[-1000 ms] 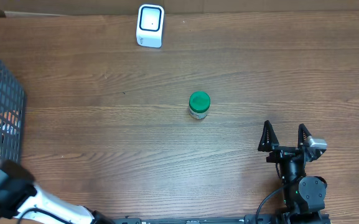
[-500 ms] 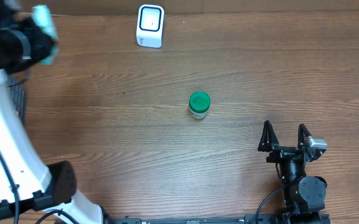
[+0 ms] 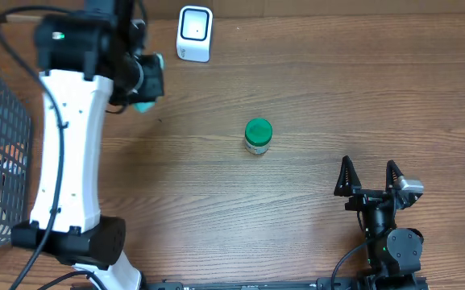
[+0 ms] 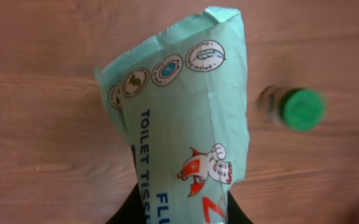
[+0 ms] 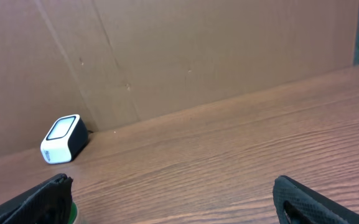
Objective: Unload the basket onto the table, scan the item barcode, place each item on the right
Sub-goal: 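Carry the green toilet tissue pack toward the scanner with the left gripper, then lower the tissue pack beside the jar and open the left gripper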
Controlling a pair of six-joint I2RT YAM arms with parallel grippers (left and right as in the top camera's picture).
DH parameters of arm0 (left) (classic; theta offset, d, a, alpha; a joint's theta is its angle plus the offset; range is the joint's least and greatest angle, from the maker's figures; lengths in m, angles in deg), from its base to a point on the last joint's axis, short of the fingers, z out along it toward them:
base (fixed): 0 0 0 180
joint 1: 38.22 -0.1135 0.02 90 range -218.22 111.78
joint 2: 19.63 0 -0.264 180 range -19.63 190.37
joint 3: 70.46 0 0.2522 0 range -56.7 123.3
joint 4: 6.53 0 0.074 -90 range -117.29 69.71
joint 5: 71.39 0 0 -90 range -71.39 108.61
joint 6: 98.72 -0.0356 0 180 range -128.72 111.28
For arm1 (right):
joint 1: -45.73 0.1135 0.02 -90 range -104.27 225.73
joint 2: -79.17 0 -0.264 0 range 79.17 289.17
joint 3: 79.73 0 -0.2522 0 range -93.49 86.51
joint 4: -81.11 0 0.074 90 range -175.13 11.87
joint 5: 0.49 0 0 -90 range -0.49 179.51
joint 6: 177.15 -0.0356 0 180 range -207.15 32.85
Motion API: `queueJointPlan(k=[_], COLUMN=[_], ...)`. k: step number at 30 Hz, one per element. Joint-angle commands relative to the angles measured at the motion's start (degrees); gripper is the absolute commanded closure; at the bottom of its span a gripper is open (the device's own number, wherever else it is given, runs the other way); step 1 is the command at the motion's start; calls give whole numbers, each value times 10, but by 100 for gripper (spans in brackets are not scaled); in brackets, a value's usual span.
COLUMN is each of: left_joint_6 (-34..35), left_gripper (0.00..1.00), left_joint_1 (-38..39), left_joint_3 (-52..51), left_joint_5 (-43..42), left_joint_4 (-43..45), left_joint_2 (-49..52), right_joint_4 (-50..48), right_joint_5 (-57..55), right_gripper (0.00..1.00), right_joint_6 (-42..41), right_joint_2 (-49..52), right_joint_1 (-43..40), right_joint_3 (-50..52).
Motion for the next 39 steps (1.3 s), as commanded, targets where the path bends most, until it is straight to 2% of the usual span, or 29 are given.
queueJointPlan(k=[1,6,7,16,22,39], left_joint_6=[42,63,63,94,120,129], left_gripper=[95,96,96,96,96,94], left_joint_1=[27,54,70,149,156,162], left_joint_3=[-106,-237,-283,-428,-460,-501], left_joint_5=[44,36,25,30,29,27], left_joint_4=[32,132,174,316,353,417], left_joint_2=[-2,-2,-2,-2,-2,-2], right_joint_4=[-3,-3,-3,-3,-3,-3], right_joint_5=[-3,-3,-3,-3,-3,-3], right_gripper=[0,0,0,0,0,0], right_joint_6=[2,2,2,2,2,2], right_joint_2=[-4,-4,-4,-4,-4,-4], right_joint_1=[2,2,2,2,2,2], right_joint_3=[6,6,6,6,6,6])
